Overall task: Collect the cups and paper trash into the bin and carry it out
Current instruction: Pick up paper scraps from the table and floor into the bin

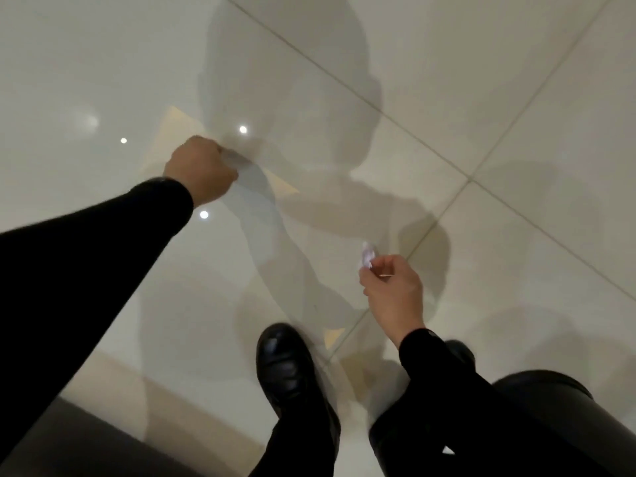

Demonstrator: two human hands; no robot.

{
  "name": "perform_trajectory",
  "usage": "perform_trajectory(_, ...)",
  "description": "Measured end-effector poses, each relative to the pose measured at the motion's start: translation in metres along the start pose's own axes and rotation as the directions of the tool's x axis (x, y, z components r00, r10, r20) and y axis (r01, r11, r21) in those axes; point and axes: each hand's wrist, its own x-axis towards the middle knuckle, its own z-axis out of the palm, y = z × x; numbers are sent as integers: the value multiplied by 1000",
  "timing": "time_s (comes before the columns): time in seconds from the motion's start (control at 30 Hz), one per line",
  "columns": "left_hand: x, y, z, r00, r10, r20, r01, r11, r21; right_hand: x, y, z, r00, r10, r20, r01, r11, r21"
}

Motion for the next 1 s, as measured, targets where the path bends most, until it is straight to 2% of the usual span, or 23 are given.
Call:
perform_trajectory(0.1,-52,32,-3,988,114,-105,-129,980,-154,-12,-15,-21,1000,16,-19,-15,998,68)
perform_trajectory(0.23,-144,82,-11,955,238,-179,-290,878,-380,-44,-35,-69,983,20,-185,7,990,142)
perform_trajectory(0.37,-218,127,-21,955,295,-23,-266,819,-508,-87,-41,-132,935,39,-353,32,981,193)
perform_trajectory(0.43,-251,151,-26,925,377,55,-302,813,-498,-111,-34,-165,886,81,-456,32,971,236)
perform_trajectory(0.57,-323,199,-32,776,604,182,-469,745,-473,-165,-5,-224,759,237,-607,42,912,408)
perform_trajectory(0.67,-373,229,-26,661,711,241,-551,677,-487,-205,25,-255,661,349,-664,47,864,501)
perform_trajectory(0.77,-417,251,-8,549,777,308,-631,627,-458,-236,69,-273,569,521,-637,-81,806,587)
perform_trajectory(0.87,-453,268,15,454,817,356,-696,574,-431,-256,107,-285,536,647,-542,-134,700,702)
perform_trajectory(0.93,-471,280,35,418,819,393,-717,563,-411,-261,127,-293,520,690,-503,-150,654,742)
perform_trajectory(1.0,-487,290,55,380,777,502,-731,585,-352,-262,141,-301,549,703,-452,-156,618,771)
